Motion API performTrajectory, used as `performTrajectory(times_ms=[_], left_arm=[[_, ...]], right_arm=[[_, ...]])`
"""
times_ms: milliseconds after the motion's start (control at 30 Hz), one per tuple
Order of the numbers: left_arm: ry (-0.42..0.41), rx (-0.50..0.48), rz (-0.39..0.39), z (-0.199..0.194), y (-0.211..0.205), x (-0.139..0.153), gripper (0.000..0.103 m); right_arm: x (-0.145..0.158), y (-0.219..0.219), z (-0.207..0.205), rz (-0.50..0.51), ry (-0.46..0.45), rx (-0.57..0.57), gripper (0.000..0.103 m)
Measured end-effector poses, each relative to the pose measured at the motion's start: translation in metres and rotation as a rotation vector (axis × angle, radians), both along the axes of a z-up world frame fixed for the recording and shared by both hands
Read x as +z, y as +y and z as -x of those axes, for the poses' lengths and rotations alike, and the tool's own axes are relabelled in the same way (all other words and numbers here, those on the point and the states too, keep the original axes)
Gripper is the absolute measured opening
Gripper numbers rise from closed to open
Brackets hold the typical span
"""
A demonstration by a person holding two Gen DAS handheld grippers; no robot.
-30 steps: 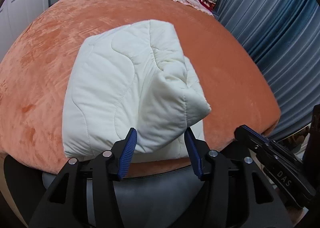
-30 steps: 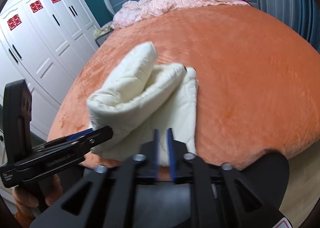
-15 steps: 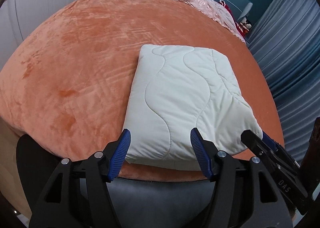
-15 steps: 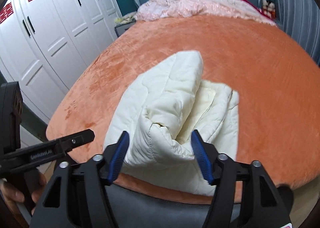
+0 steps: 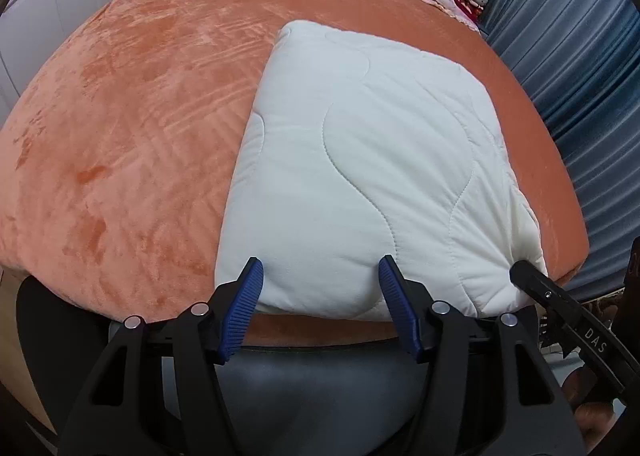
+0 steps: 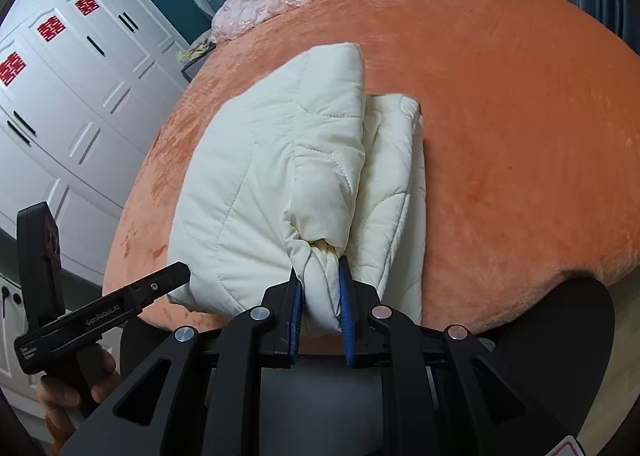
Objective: Fold large clothes
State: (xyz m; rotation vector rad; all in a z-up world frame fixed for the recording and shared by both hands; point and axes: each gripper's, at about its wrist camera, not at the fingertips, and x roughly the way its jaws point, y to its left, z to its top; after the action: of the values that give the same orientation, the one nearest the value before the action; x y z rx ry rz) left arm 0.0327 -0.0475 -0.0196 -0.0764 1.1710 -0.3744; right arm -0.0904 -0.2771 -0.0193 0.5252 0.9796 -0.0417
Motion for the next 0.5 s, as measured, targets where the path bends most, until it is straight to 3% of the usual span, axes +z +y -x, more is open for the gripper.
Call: performTrajectory(times_ms=[133, 500], left_arm=[[-0.006, -0.011, -0.068, 0.004, -0.011, -0.011, 0.058], [0.026, -0.022, -0.156, 0.003, -0.022, -0.040, 0.058]], right_arm=[[-0.017, 0.000, 0.001, 0.013, 0.037, 0.001, 0.014], [-0.063, 0.011, -0.005, 0.036, 0.137, 0.014, 0.014]])
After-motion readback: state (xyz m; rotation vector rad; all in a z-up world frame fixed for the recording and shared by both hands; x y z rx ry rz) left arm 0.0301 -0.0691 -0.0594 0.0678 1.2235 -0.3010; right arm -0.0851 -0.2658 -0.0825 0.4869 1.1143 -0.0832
